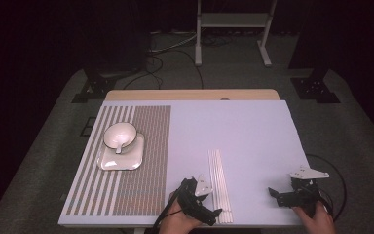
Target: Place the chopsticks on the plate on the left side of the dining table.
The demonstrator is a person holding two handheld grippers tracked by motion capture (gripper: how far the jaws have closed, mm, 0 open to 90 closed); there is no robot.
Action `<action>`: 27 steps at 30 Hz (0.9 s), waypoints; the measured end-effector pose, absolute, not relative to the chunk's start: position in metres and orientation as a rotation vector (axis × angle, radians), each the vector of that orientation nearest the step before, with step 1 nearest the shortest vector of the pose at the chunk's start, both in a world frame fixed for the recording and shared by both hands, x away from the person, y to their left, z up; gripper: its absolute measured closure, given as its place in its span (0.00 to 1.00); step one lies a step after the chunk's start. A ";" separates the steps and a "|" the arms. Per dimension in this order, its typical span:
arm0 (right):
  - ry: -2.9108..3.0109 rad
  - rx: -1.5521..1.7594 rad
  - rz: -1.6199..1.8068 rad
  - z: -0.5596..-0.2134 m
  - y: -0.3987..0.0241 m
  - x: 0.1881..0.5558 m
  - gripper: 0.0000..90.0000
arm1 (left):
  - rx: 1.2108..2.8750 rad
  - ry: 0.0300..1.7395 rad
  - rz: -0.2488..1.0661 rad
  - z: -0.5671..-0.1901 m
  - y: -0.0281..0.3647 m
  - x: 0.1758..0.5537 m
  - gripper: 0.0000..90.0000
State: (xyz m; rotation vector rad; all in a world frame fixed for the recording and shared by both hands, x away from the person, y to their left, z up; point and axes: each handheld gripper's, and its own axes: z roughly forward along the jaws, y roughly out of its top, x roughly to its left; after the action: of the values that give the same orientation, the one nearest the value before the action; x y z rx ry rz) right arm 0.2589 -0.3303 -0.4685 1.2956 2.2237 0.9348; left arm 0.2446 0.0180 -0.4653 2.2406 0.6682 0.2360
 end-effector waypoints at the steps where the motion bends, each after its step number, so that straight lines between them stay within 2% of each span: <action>1: 2.224 1.296 0.935 -0.468 -0.330 0.259 0.00 | 2.242 0.666 0.241 -0.465 0.018 0.243 0.00; 27: 2.223 1.295 0.935 -0.469 -0.330 0.259 0.00 | 2.258 0.637 0.293 -0.468 0.028 0.219 0.00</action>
State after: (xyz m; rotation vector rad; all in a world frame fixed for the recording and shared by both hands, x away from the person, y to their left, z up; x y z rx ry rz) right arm 0.2589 -0.3303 -0.4685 1.2954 2.2233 0.9349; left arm 0.2186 0.0276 -0.4680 2.2585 0.6372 0.2934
